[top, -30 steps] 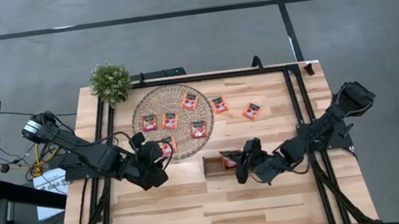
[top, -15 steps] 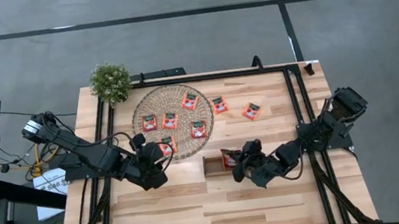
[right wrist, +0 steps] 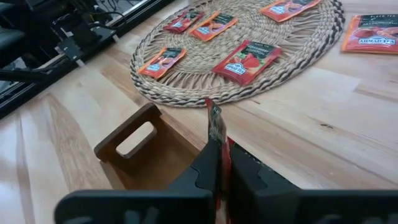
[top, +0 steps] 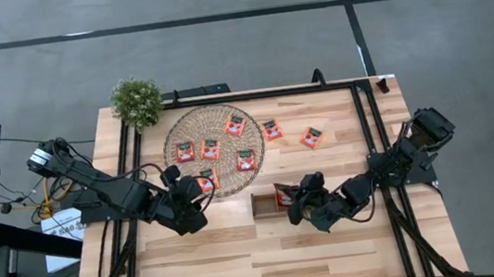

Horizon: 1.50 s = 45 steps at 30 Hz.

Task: Pick & Place Tea
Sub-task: Put the bottom red tea bag into the middle slot of the wooden organizer

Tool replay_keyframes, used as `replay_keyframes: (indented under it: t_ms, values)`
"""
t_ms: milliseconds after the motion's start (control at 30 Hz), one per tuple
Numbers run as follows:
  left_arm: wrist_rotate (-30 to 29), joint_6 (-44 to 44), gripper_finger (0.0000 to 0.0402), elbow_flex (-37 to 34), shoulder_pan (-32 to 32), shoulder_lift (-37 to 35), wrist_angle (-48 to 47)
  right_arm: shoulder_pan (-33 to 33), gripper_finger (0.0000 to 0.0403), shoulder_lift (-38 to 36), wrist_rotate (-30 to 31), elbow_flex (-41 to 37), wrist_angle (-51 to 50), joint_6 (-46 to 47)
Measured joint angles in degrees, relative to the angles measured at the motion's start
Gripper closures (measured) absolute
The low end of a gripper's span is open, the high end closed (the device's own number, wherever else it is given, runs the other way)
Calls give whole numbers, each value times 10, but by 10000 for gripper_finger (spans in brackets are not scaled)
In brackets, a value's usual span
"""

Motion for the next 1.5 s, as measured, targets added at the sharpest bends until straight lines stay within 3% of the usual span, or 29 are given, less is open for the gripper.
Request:
replay_keyframes:
  t_ms: [333, 533, 800, 1000, 1067, 1233, 1500]
  values:
    - [0, 0, 255, 0, 0, 0, 0, 0, 309, 0, 0, 0, 0, 0]
    - [0, 0, 255, 0, 0, 0, 0, 0, 290, -11, -1, 0, -1, -6]
    - [0, 3, 255, 0, 0, 0, 0, -29, 324, -69, -16, 28, -62, -104]
    - [0, 3, 255, 0, 0, 0, 6, -112, 369, -68, -198, 50, -148, -125]
    - [0, 3, 255, 0, 0, 0, 9, -131, 382, -63, -233, 56, -150, -152]
    - [0, 2, 255, 0, 0, 0, 13, -149, 401, -63, -243, 68, -158, -194]
    - [0, 2, 255, 0, 0, 0, 14, -153, 402, -63, -269, 68, -200, -188]
